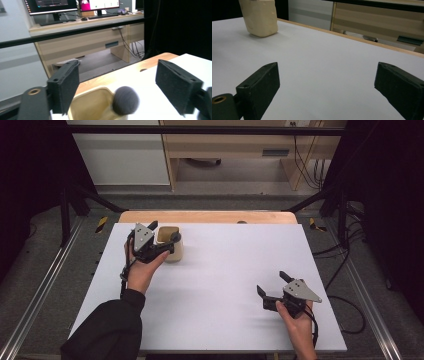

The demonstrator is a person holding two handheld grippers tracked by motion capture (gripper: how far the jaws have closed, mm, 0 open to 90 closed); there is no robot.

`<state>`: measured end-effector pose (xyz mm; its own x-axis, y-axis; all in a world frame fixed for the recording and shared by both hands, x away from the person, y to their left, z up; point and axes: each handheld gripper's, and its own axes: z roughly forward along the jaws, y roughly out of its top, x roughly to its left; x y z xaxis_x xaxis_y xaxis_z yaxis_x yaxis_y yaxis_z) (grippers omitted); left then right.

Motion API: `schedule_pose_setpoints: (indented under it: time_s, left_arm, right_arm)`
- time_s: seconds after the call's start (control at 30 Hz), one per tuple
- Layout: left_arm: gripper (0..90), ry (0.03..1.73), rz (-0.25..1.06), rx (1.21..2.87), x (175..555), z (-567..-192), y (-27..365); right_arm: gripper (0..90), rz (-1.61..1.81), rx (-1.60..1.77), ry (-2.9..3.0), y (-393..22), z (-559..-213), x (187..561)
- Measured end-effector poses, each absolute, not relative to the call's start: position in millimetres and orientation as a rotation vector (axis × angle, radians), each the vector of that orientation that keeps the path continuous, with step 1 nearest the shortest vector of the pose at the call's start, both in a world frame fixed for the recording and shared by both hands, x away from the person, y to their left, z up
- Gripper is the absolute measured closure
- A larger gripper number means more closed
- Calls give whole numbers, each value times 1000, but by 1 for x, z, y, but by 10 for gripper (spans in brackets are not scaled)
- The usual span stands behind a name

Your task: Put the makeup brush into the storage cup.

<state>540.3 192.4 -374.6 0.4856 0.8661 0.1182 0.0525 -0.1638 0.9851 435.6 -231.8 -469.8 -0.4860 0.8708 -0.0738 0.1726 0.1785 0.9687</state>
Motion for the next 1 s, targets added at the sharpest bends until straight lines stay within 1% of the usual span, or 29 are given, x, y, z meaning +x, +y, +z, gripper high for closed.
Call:
schedule_pose_setpoints:
  time_s: [0.27, 0.5, 0.77, 1.0]
  left_arm:
    - [110, 770, 836, 1598, 531, -370, 186]
    - [76, 726, 802, 1601, 521, -368, 181]
    - [61, 665, 783, 1607, 508, -366, 173]
    - [50, 623, 733, 1626, 496, -371, 167]
  right_arm:
    - [61, 1345, 983, 1795, -232, -470, 435]
    - [58, 1343, 983, 1794, -232, -470, 435]
    - [49, 1339, 988, 1789, -232, -470, 435]
    - [38, 1341, 996, 1775, -232, -469, 434]
